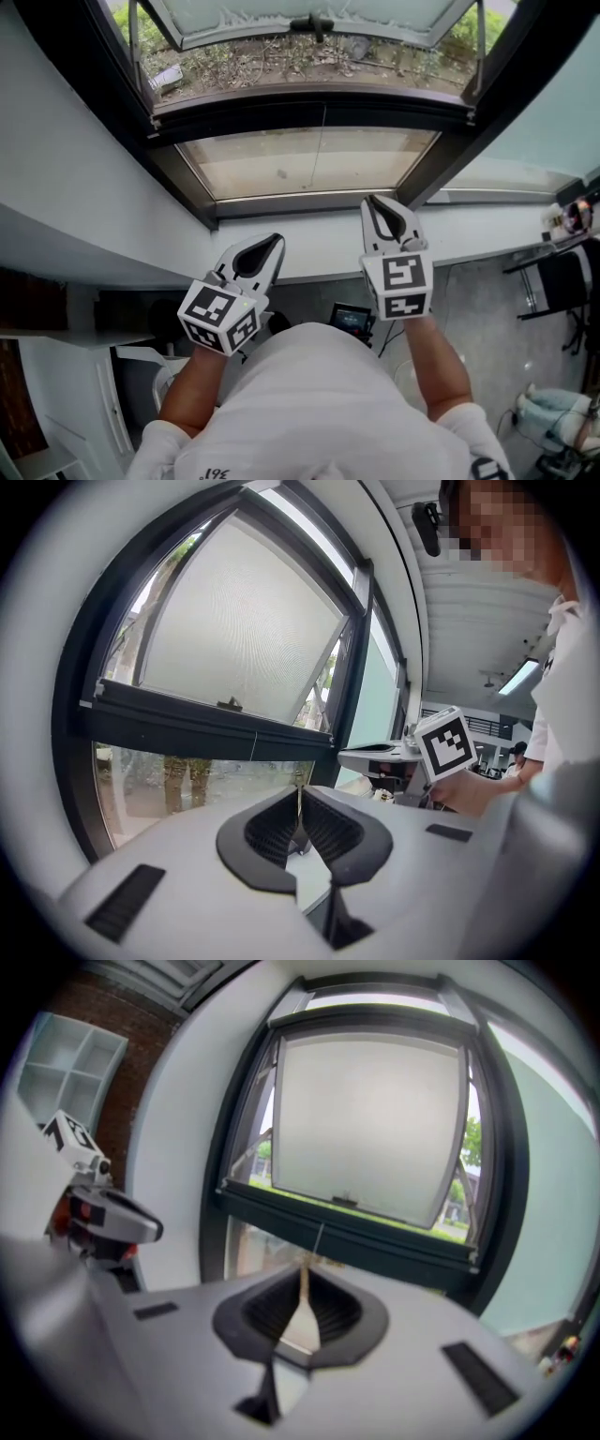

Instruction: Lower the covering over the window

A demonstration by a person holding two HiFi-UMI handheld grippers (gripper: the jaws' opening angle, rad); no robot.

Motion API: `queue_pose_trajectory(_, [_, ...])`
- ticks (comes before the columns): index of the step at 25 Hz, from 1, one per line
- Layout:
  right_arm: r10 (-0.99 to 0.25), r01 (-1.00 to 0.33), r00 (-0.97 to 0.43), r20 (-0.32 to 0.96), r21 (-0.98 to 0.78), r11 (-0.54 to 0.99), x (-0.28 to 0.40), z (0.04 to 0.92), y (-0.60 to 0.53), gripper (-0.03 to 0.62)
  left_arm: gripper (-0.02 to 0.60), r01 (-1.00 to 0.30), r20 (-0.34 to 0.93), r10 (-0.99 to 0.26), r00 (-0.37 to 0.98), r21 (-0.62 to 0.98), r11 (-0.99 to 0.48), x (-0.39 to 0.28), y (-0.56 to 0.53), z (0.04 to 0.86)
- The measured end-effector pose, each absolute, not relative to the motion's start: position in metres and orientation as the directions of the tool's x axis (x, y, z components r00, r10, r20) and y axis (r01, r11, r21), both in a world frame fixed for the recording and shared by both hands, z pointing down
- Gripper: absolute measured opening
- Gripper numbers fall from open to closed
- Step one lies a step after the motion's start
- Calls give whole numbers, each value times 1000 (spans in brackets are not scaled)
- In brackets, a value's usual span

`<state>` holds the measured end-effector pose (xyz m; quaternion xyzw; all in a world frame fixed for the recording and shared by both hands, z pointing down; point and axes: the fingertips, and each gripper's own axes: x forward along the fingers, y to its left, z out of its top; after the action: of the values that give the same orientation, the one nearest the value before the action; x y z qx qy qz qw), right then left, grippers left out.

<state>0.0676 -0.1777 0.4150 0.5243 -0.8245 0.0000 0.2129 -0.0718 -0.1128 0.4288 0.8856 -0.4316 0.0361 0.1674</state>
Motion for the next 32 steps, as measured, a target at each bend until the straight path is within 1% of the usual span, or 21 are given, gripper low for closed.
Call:
queue_pose_trajectory(6, [-844, -849, -390, 367, 210, 484, 97, 421, -162, 40, 30, -778, 217, -754, 621, 288, -558, -32, -94, 433])
queue_pose_trajectory(14, [-821, -829, -427, 378, 199, 523, 137, 429, -146, 40, 29, -807, 225, -784, 579, 291, -513, 6, -73, 435])
queue_pose_trajectory(23, [-806, -814, -453, 381, 193, 549, 149, 439, -131, 38, 30, -832, 218, -814, 538, 292, -472, 9, -58, 437])
queue_pose_trajectory(32, [-812, -829, -437, 387, 177, 530, 132, 438, -122, 40, 31, -803, 237, -772, 590, 270, -531, -1, -55, 432])
